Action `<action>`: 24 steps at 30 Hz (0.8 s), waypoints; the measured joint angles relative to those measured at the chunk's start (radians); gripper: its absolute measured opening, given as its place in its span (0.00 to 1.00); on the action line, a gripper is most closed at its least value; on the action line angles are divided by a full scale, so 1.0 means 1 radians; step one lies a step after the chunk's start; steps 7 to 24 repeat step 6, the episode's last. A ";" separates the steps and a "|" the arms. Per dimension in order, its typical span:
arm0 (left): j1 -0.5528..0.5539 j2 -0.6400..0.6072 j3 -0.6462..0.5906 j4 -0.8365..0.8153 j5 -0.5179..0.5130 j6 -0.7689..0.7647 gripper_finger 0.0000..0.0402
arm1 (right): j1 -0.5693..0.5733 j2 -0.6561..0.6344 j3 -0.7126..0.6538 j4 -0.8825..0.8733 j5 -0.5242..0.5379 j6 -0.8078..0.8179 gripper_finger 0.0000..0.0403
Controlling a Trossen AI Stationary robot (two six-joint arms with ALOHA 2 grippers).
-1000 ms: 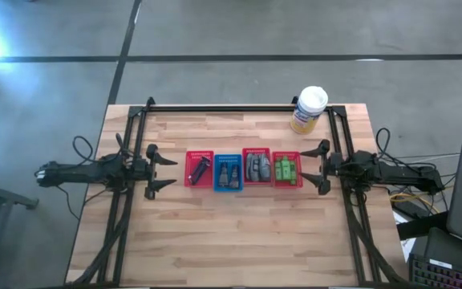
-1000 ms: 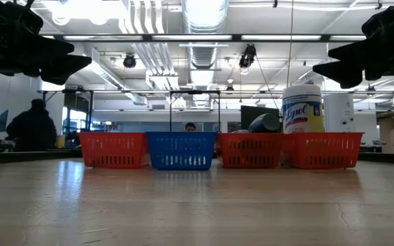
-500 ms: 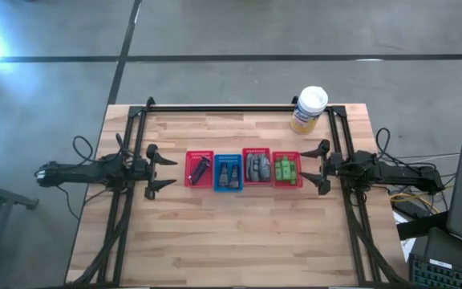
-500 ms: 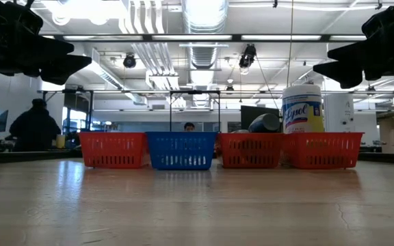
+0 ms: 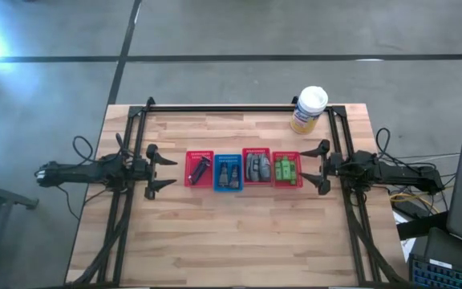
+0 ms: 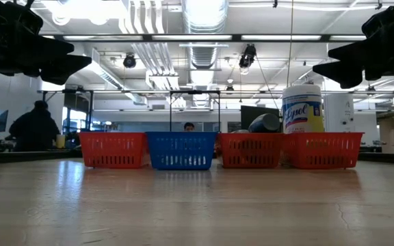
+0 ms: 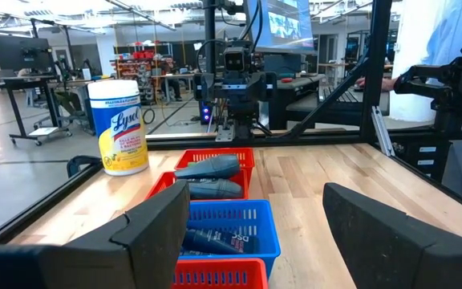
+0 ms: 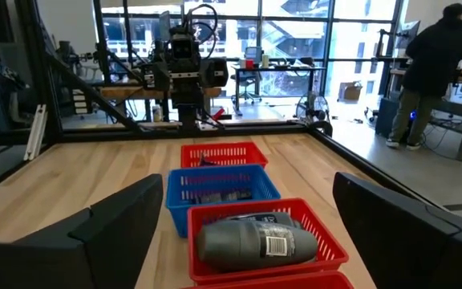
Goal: Pick & Place Travel size toiletries
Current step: Return to Home Position
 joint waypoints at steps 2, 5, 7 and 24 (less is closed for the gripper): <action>0.000 0.000 0.000 0.000 0.000 0.000 0.73 | 0.000 0.000 0.000 0.000 0.000 0.000 0.90; 0.000 0.000 0.000 0.000 0.000 0.000 0.73 | 0.000 0.000 0.000 0.000 0.000 0.000 0.90; 0.001 0.000 0.000 0.000 0.000 0.000 0.73 | 0.000 0.000 0.000 0.000 0.000 0.000 0.90; 0.001 0.000 0.000 0.000 0.000 0.000 0.73 | 0.000 0.000 0.000 0.000 0.000 0.000 0.90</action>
